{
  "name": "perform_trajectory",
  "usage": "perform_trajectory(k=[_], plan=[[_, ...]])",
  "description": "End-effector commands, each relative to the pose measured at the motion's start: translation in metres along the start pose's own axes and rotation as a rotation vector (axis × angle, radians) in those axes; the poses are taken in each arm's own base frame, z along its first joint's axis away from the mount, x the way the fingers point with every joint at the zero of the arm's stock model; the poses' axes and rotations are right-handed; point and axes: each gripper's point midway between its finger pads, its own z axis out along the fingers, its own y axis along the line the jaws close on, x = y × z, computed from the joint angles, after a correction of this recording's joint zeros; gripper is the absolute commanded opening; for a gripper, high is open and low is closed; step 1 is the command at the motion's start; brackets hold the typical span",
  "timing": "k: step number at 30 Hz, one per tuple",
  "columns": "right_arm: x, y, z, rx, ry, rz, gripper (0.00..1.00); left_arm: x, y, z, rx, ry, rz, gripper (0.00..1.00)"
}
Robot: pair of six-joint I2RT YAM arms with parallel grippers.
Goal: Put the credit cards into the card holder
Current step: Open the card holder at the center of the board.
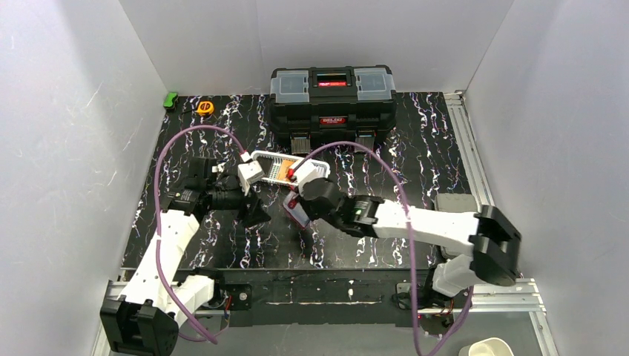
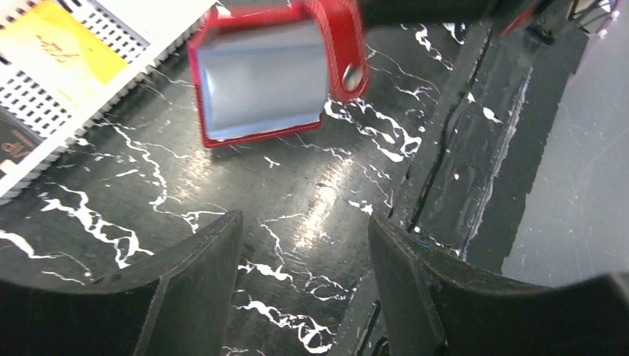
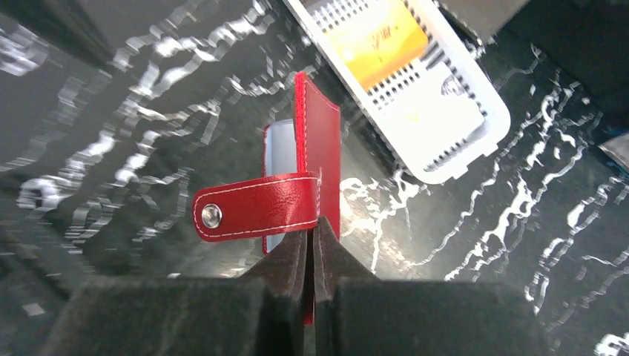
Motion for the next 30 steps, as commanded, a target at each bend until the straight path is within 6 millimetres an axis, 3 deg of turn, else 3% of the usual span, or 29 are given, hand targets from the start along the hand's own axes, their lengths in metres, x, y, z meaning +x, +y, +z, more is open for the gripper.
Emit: perform_trajectory(k=[1,9,12,18,23,25,30], plan=[[-0.057,0.012,-0.042,-0.196,-0.136,0.237,0.01,0.003,-0.02,0.003,0.087,-0.061,0.057,0.63],[-0.089,0.015,-0.094,-0.512,-0.223,0.461,0.01,0.004,-0.022,0.004,0.102,-0.089,0.166,0.7],[-0.097,0.016,-0.106,-0.608,-0.25,0.519,0.01,-0.006,-0.022,0.001,0.108,-0.116,0.173,0.7],[-0.101,0.017,-0.115,-0.708,-0.273,0.562,0.01,-0.03,-0.031,-0.005,0.155,-0.186,0.133,0.64],[-0.105,0.008,-0.124,-0.765,-0.305,0.605,0.01,-0.028,-0.049,-0.012,0.26,-0.172,0.139,0.51],[-0.108,0.006,-0.129,-0.791,-0.315,0.604,0.01,-0.024,-0.053,-0.015,0.297,-0.153,0.13,0.51],[-0.111,0.004,-0.141,-0.831,-0.323,0.595,0.01,-0.03,-0.044,-0.026,0.277,-0.173,0.127,0.55]])
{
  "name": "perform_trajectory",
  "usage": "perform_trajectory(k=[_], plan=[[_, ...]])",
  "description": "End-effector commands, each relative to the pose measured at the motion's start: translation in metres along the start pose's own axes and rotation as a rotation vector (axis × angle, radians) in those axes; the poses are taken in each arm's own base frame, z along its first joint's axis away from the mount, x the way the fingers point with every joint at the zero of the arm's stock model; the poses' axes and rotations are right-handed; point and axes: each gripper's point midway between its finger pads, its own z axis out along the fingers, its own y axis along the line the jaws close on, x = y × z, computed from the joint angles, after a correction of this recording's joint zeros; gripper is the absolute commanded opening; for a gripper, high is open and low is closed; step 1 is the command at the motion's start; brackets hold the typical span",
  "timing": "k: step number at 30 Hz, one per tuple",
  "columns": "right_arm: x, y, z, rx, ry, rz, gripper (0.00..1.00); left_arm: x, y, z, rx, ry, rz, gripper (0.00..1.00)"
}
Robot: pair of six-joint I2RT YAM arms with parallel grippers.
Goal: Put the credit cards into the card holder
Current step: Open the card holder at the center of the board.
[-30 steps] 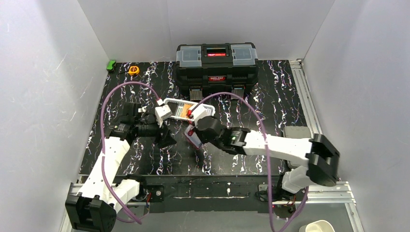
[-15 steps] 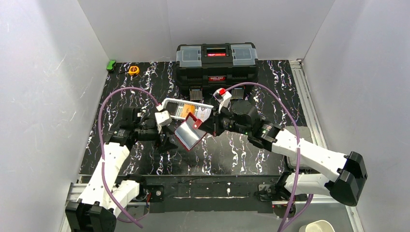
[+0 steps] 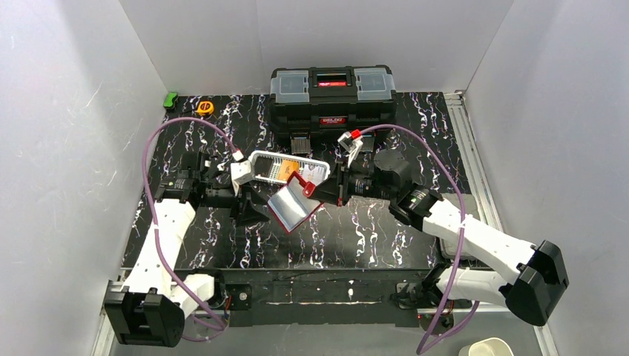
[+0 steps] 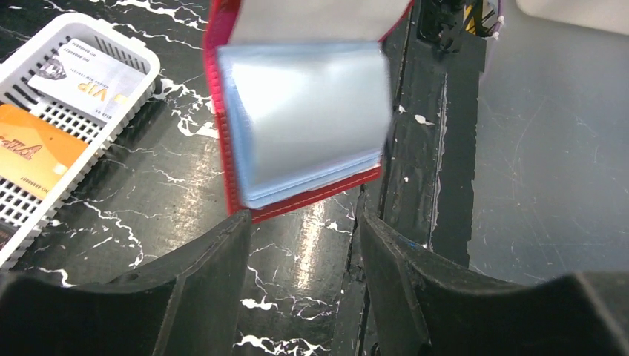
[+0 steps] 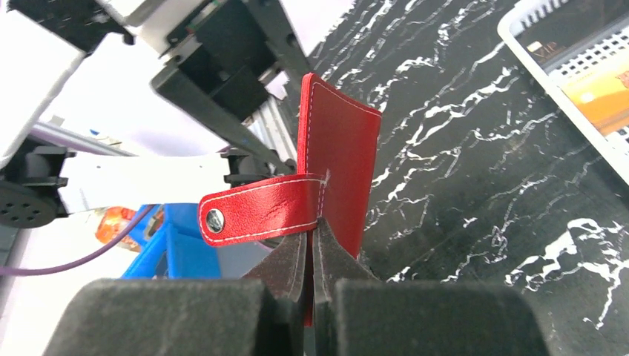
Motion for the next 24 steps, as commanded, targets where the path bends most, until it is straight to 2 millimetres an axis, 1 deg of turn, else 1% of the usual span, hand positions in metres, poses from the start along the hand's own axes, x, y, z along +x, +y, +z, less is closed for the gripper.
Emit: perform_trajectory(k=[1,4,6,8,12,14,21,24], plan=[[-0.022,0.04,-0.013,-0.159,-0.057,-0.036,0.01,-0.013,-0.012,-0.01,0.045,-0.051,0.022,0.54],[-0.026,0.044,-0.016,-0.192,-0.07,-0.018,0.01,-0.01,-0.007,-0.008,0.037,-0.05,0.03,0.53],[-0.029,0.046,-0.017,-0.21,-0.076,-0.016,0.01,-0.009,0.002,-0.007,0.001,-0.051,0.035,0.52],[-0.03,0.05,-0.019,-0.226,-0.075,-0.015,0.01,-0.011,0.006,-0.007,-0.029,-0.064,0.047,0.52],[-0.032,0.054,-0.021,-0.249,-0.074,-0.011,0.01,-0.023,0.0,-0.007,-0.006,-0.113,0.027,0.52],[-0.031,0.054,-0.02,-0.256,-0.069,-0.007,0.01,-0.023,-0.001,-0.007,0.003,-0.109,0.023,0.51],[-0.031,0.055,-0.022,-0.267,-0.065,0.0,0.01,-0.012,0.009,-0.01,-0.056,-0.063,0.039,0.5],[-0.03,0.055,-0.022,-0.271,-0.06,0.002,0.01,-0.007,0.017,-0.01,-0.096,-0.045,0.025,0.5]])
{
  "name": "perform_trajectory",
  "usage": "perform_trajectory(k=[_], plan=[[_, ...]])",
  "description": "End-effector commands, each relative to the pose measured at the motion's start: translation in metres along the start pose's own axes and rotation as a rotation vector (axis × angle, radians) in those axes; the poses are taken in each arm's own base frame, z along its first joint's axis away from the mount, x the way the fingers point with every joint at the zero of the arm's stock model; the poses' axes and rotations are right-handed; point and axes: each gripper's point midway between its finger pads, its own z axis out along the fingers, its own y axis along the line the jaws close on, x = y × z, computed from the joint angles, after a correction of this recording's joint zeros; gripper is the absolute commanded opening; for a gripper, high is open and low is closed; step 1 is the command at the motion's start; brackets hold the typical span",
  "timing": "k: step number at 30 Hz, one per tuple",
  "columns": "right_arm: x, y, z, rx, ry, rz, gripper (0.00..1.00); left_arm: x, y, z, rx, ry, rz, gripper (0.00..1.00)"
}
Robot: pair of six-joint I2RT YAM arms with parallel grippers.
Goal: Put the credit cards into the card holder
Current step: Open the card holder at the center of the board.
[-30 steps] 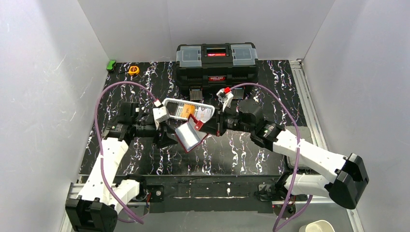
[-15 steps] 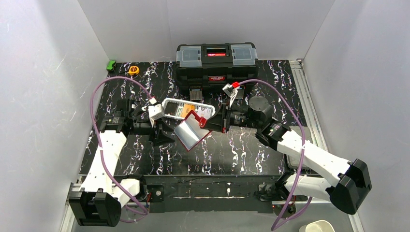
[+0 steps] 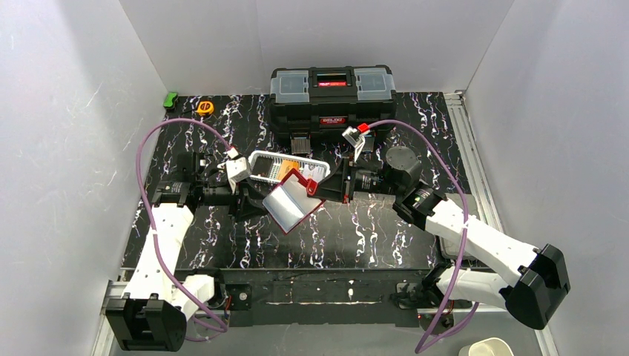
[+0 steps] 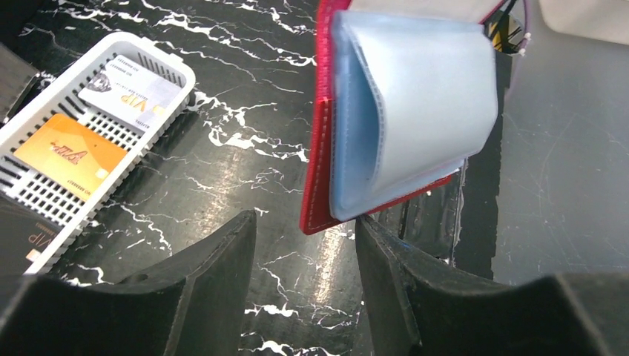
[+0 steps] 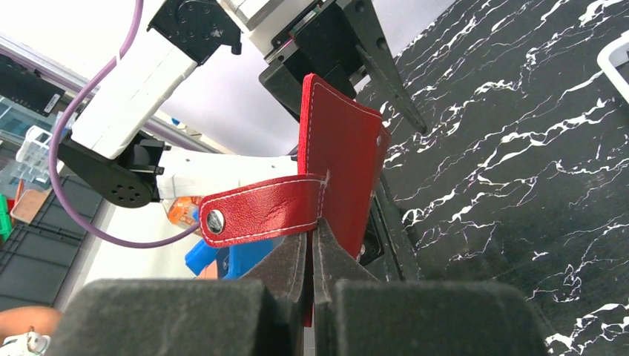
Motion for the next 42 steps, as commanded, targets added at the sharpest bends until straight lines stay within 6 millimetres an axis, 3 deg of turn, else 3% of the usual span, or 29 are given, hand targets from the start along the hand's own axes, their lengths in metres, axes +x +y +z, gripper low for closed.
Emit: perform_trajectory(k=[1,4,7,10,13,18,21,23,27,33,36,38,42], plan=[[-0.009,0.016,-0.004,-0.065,-0.028,-0.038,0.01,0.001,0.007,-0.003,-0.048,0.002,0.004,0.51],[-0.009,0.016,-0.003,-0.067,-0.024,-0.036,0.01,-0.008,0.001,-0.003,-0.018,-0.035,-0.016,0.54],[-0.009,0.016,-0.002,-0.071,-0.021,-0.035,0.01,-0.019,-0.018,-0.004,0.068,-0.081,-0.031,0.55],[-0.009,0.016,0.0,-0.081,-0.017,-0.032,0.01,-0.027,-0.026,-0.004,0.118,-0.113,-0.058,0.5],[-0.009,0.017,0.002,-0.096,-0.013,-0.024,0.01,-0.035,-0.035,-0.004,0.172,-0.156,-0.076,0.39],[-0.008,0.013,0.007,-0.108,-0.004,-0.005,0.01,-0.037,-0.038,-0.006,0.18,-0.153,-0.047,0.02],[-0.004,0.005,0.008,-0.089,0.01,0.009,0.02,-0.039,-0.039,-0.007,0.169,-0.141,-0.033,0.0],[0.003,-0.01,0.008,-0.051,0.03,0.018,0.21,-0.042,-0.037,-0.009,0.155,-0.135,-0.021,0.0],[0.032,-0.059,0.003,0.088,0.091,0.08,0.42,-0.056,-0.029,-0.014,0.087,-0.126,0.026,0.0],[0.068,-0.109,-0.001,0.222,0.177,0.171,0.61,-0.072,-0.034,-0.025,0.021,-0.105,0.075,0.0],[0.061,-0.114,-0.005,0.294,0.179,0.137,0.66,-0.058,-0.031,-0.023,-0.021,0.002,0.098,0.0],[0.044,-0.11,-0.012,0.352,0.148,0.068,0.68,-0.038,-0.025,-0.023,-0.076,0.141,0.146,0.0],[0.009,-0.087,-0.029,0.407,0.051,-0.049,0.73,-0.007,-0.021,-0.021,-0.139,0.336,0.173,0.0]])
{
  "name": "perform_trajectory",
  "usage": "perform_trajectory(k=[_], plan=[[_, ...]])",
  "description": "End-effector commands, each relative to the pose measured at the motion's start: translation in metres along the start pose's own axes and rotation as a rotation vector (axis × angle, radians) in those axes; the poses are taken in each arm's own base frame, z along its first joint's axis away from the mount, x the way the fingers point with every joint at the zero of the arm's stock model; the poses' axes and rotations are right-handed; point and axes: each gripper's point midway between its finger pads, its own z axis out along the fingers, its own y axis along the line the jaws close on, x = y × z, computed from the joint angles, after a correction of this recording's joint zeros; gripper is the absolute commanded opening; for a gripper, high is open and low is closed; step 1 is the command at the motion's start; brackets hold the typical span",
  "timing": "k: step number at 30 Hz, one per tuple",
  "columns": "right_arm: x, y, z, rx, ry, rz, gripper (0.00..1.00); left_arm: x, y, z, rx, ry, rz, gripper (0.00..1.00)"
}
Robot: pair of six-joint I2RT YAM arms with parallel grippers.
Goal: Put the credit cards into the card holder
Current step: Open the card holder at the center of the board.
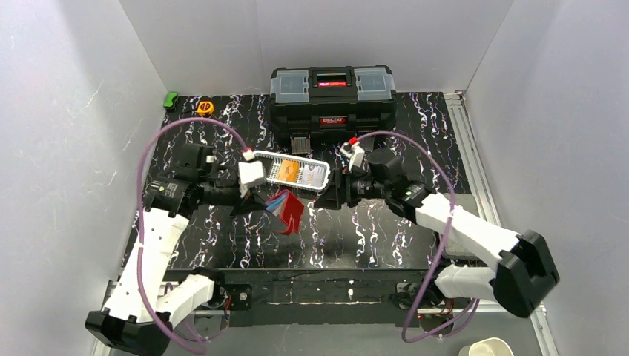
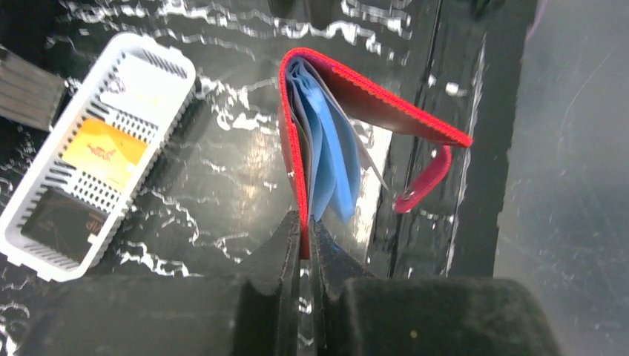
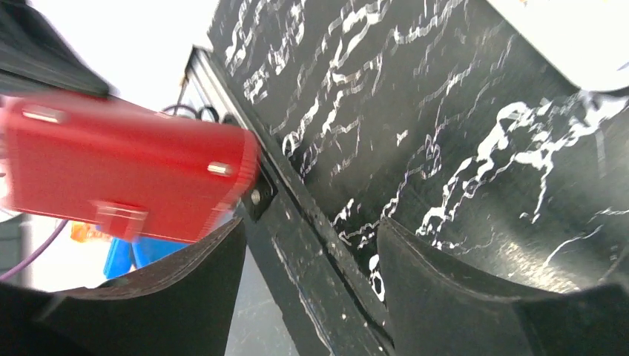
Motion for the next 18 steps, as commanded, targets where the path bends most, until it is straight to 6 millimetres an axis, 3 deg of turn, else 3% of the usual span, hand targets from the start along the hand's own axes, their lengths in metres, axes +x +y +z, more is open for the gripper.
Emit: perform_trajectory(k=[1,4,9,13,18], plan=[[-0.057,0.042,-0.042,0.039,-0.197,-0.178,0.74,0.04,0.004,-0.003,-0.115,0.262,0.012,0.0],[-0.056,0.055,-0.044,0.059,-0.185,-0.172,0.82,0.056,0.022,0.001,-0.242,0.345,0.003,0.0],[-0.04,0.058,-0.021,0.097,-0.097,-0.14,0.9,0.068,0.036,0.003,-0.391,0.442,0.031,0.0],[-0.031,0.053,-0.003,0.098,-0.046,-0.086,0.91,0.059,0.055,0.001,-0.529,0.47,0.068,0.0],[-0.026,0.039,0.012,0.131,-0.014,-0.03,0.9,0.046,0.051,0.011,-0.52,0.409,0.023,0.0]])
